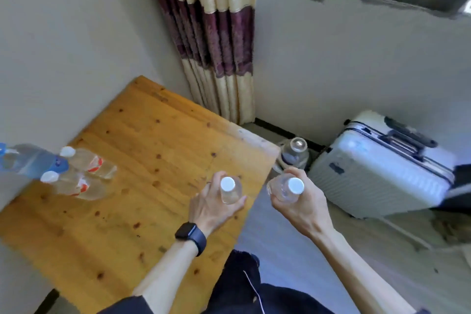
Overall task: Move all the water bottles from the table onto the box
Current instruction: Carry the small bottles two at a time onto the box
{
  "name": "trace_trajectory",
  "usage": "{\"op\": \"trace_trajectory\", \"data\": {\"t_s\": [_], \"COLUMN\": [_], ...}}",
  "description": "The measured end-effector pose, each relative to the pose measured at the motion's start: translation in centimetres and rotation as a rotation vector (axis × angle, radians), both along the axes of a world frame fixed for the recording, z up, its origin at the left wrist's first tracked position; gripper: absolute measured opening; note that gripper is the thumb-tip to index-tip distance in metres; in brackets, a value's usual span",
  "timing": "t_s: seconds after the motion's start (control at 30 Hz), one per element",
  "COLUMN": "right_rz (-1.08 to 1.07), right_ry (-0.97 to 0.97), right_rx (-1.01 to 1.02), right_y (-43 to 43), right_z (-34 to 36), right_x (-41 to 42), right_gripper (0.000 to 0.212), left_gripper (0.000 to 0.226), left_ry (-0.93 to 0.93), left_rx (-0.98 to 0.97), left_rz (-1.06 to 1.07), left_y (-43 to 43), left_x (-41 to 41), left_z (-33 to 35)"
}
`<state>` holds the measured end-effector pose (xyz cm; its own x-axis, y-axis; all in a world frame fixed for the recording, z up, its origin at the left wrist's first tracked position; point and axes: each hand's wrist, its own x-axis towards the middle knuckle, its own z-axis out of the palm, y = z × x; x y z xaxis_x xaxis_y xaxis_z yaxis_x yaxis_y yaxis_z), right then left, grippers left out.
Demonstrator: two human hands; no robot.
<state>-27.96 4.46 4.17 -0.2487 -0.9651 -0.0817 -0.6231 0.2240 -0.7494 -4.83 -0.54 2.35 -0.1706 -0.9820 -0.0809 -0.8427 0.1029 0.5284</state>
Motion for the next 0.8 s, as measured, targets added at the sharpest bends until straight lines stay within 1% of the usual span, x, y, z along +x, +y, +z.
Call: {"op": "trace_trajectory", "data": {"t_s": [0.1,0.17,0.23,0.33,0.4,0.5,0.63,0.8], "right_rz": [-0.199,-0.329,-0.454,-0.643,-0.775,-0.969,-1.238,-1.606], "right_ry": [0.015,0.044,0.091,0.151,0.146,0.141,0.175,0.230], "right_rx": [-0.039,-0.050,-0.057,-0.067,-0.053,-0.018,0.059,0.043], "right_y": [6.0,10.7,16.0,24.1,29.7,37.8,47.3,57.4], "right_z": [0.9,1.4,1.8,2.5,2.8,3.6,5.1,6.7], "right_x": [-5.5,-9.0,-12.4,-16.8,-19.4,-23.3,-27.6,-32.4], "right_gripper": [0.054,0.054,0.056,0.058,0.059,0.061,0.067,0.067], "left_gripper": [0.075,0.069,0.063,0.060,0.058,0.055,0.054,0.057], "left_ry": [0.014,0.036,0.054,0.066,0.074,0.068,0.077,0.084], "left_rx": [-0.083,-0.109,-0.095,-0.057,-0.025,-0.004,-0.017,-0.088], "left_rz": [-0.174,-0.293,-0.399,-0.579,-0.700,-0.936,-1.205,-1.478], "left_y": [1.2,3.0,5.7,11.1,15.2,21.8,30.4,40.3], "left_x": [-7.2,-12.5,-17.8,-25.8,-31.3,-39.5,-49.9,-61.7], "left_z": [1.2,2.0,2.6,2.7,2.8,3.6,5.8,8.6]}}
